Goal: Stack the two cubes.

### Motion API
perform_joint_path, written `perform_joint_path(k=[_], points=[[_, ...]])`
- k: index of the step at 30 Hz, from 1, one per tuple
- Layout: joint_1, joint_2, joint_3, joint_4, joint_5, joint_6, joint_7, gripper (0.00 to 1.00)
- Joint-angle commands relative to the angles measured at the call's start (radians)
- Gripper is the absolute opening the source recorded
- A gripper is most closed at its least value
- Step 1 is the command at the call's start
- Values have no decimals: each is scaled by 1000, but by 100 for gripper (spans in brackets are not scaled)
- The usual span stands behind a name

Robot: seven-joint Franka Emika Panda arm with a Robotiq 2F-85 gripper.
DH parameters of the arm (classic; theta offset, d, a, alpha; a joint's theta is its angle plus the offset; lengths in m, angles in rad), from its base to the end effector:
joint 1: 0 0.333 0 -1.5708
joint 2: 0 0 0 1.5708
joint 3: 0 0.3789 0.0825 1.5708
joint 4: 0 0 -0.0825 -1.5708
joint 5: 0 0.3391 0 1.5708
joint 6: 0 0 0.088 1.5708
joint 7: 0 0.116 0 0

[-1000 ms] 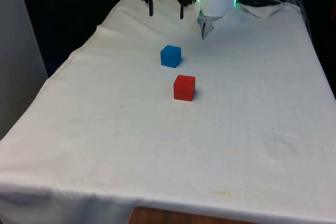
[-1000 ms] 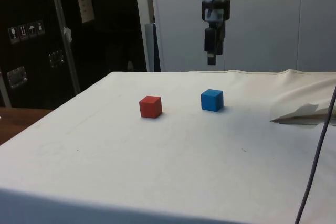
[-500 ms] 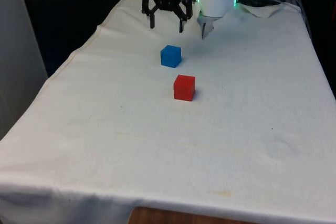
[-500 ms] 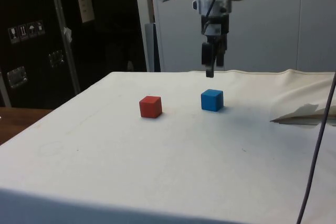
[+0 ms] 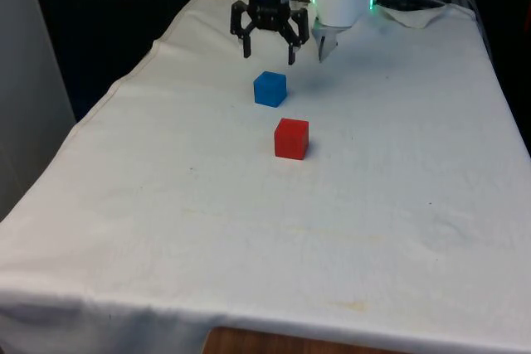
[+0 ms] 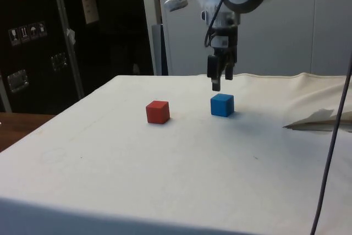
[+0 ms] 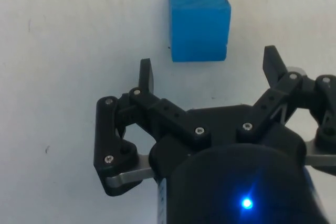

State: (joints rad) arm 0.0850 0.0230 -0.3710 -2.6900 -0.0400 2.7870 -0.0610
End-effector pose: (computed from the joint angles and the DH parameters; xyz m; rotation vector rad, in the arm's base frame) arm 0.3876 -0.1122 0.3272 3.0898 -0.2907 0.1090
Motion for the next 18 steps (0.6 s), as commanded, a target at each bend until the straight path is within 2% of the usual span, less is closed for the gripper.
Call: perform_joint_path(k=[1, 6, 7, 8, 16, 17, 18], points=[[5, 2, 7, -6, 28, 16, -6, 100], [5, 30, 25, -6, 66, 46, -6, 100], [1, 30, 16, 0, 38, 30, 0, 100], [4, 43, 33, -6, 82, 60, -5, 100], [0, 102, 68, -6, 143, 123, -6, 100], [2, 104, 55, 0, 117, 106, 1, 100], [-3, 110, 70, -7, 147, 132, -11, 100]])
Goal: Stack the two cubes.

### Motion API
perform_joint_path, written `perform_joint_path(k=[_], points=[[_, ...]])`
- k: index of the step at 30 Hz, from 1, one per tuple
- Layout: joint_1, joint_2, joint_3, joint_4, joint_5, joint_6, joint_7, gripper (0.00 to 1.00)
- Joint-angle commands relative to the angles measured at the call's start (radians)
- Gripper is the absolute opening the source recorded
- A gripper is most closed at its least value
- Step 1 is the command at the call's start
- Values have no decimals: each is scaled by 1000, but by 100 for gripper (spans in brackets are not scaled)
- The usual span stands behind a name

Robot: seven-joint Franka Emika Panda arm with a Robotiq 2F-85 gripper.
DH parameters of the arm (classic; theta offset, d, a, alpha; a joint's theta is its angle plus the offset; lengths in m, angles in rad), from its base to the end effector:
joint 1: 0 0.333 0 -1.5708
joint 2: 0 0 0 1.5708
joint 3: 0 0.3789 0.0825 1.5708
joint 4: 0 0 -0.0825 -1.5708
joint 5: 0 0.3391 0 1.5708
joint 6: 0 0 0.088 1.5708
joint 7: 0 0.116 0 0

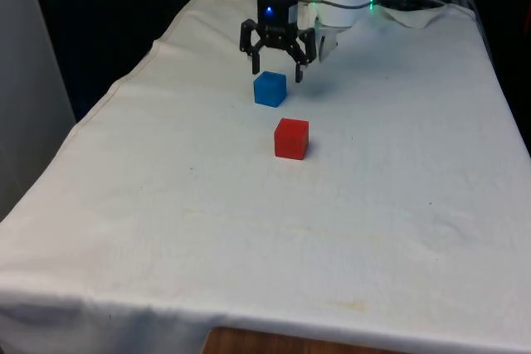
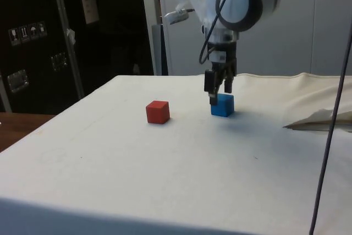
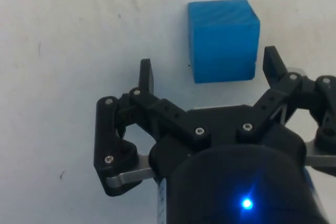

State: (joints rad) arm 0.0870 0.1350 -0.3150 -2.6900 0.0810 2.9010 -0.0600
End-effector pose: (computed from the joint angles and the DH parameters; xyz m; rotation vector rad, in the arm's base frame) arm 0.4015 -0.0985 0.2947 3.0856 -0.3743 0.1252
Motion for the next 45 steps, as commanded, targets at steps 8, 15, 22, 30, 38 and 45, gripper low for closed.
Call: perform_joint_path(k=[8, 15, 22, 30, 38, 45], points=[[-10, 82, -26, -5, 2, 86, -32, 100], [-34, 116, -2, -11, 21, 158, -53, 100], [-19, 123, -11, -8, 13, 188, -32, 100], [-14, 111, -12, -5, 8, 189, -24, 100], [-15, 114, -11, -7, 10, 197, -23, 100], [-20, 122, -3, -8, 13, 206, -18, 45]])
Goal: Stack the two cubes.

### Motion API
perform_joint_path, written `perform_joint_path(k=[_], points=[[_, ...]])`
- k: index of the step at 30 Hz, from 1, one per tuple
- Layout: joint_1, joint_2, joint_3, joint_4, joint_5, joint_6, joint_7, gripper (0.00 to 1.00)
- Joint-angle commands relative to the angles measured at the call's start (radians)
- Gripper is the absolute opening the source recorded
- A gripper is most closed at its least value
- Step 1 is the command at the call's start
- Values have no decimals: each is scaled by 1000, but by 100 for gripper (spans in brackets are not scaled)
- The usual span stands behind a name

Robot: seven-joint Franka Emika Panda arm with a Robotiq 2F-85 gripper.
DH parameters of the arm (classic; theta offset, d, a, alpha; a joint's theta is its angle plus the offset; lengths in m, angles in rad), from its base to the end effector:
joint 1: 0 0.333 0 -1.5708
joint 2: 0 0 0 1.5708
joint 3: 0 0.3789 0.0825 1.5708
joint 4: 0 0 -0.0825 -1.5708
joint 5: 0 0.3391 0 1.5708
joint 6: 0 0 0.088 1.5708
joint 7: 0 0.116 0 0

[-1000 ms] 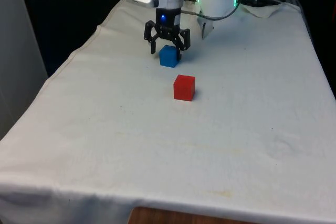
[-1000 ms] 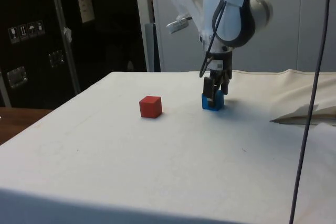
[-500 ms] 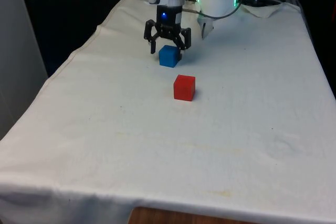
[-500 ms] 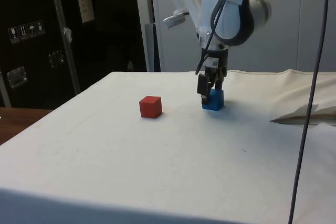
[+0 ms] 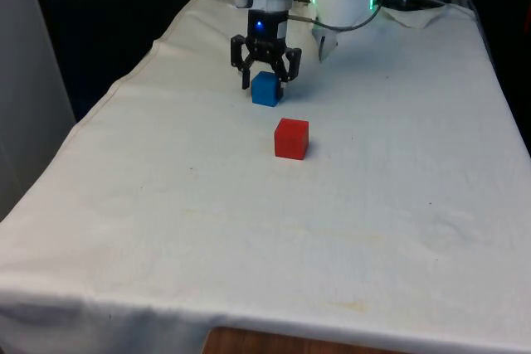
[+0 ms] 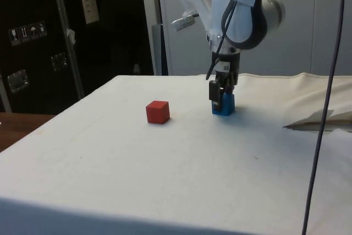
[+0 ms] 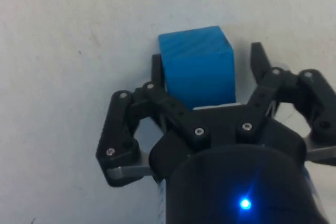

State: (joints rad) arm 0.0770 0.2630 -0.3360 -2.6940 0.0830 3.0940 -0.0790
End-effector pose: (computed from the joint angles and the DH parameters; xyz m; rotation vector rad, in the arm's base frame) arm 0.4091 -0.1170 0.2631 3.0119 -0.3714 0.2130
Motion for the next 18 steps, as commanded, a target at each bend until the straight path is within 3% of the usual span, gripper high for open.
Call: perform_joint_path(k=[1, 2, 5, 6, 9, 10, 11, 13, 18], points=[[0, 1, 0, 0, 0, 1, 1, 34], [-10, -5, 19, -4, 11, 14, 1, 34], [-11, -5, 20, -5, 11, 16, 2, 3], [-11, -5, 20, -5, 11, 16, 2, 0], [-11, -5, 21, -5, 12, 17, 3, 1], [0, 1, 0, 0, 0, 4, 3, 1], [-11, -5, 21, -5, 12, 17, 3, 1], [-11, -4, 20, -5, 11, 17, 3, 1], [7, -30, -3, 24, 0, -30, 7, 1]])
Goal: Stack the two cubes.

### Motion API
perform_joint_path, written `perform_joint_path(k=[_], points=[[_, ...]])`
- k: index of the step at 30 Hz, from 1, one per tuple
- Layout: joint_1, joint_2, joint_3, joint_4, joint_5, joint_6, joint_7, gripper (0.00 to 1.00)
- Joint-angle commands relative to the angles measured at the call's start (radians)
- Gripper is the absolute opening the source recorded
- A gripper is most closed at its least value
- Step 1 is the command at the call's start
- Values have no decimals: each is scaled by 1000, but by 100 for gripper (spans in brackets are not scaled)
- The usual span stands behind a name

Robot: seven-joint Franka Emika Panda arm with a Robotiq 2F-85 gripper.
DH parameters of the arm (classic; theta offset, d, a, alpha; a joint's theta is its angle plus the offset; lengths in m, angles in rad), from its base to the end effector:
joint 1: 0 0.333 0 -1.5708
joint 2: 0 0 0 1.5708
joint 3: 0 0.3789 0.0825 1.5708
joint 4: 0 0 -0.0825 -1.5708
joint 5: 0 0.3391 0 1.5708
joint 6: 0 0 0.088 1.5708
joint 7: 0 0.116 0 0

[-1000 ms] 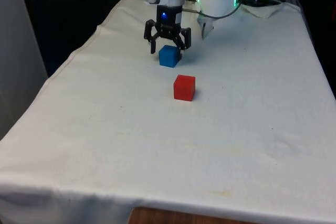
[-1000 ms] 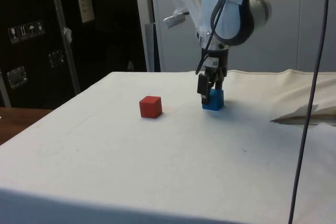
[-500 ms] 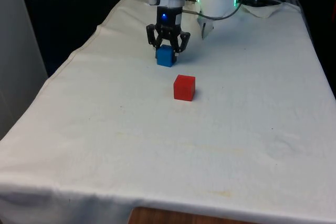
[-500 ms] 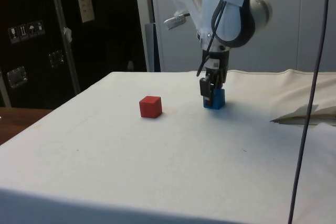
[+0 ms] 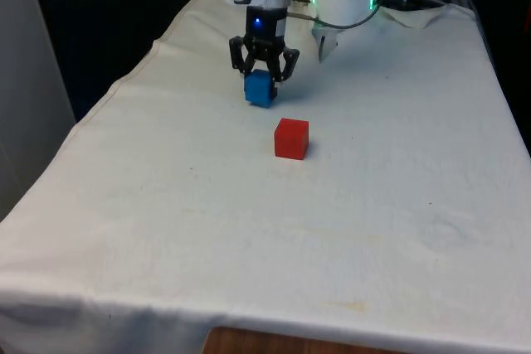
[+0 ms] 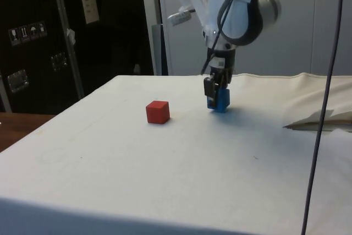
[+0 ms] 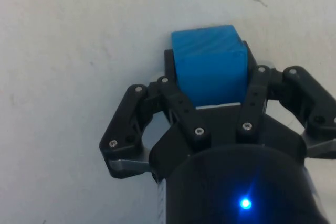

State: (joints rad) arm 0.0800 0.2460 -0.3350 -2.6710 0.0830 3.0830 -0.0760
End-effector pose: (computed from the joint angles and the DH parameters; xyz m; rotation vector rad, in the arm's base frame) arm 0.4189 -0.1168 0.2747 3.0122 -0.3706 0.2573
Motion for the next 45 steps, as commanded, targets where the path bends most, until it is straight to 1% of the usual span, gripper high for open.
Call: perform_joint_path(k=[1, 2, 3, 5, 8, 9, 10, 14, 15, 16, 22, 23, 26, 30, 31, 32, 33, 34, 38, 39, 40, 42, 45], points=[[5, -18, -5, 5, -2, -28, 4, 1], [0, -8, 0, 4, 0, -10, 0, 1], [6, -25, -6, 10, -3, -38, 4, 1], [8, -38, -7, 20, -5, -59, 6, 1], [10, -64, -5, 39, -7, -100, 8, 1], [4, -68, 1, 32, 0, -91, 0, 1], [10, -69, -5, 44, -7, -108, 8, 1], [11, -89, 2, 74, -5, -150, 10, 1], [6, -90, 6, 70, 0, -143, 0, 1], [11, -92, 4, 81, -4, -159, 10, 1], [11, -109, 17, 132, 1, -211, 16, 1], [9, -107, 17, 131, 0, -203, 10, 1], [12, -115, 23, 162, 3, -240, 20, 1], [12, -121, 29, 192, 4, -271, 24, 1], [10, -115, 27, 185, 0, -254, 19, 1], [13, -122, 30, 199, 4, -278, 24, 1], [13, -126, 32, 214, 3, -294, 26, 1], [13, -126, 32, 214, 3, -294, 26, 1], [14, -138, 34, 248, 0, -338, 30, 1], [14, -140, 35, 254, 0, -345, 31, 1], [12, -136, 35, 250, 0, -331, 25, 1], [14, -148, 37, 277, 0, -376, 32, 1], [14, -154, 39, 299, 0, -403, 34, 1]])
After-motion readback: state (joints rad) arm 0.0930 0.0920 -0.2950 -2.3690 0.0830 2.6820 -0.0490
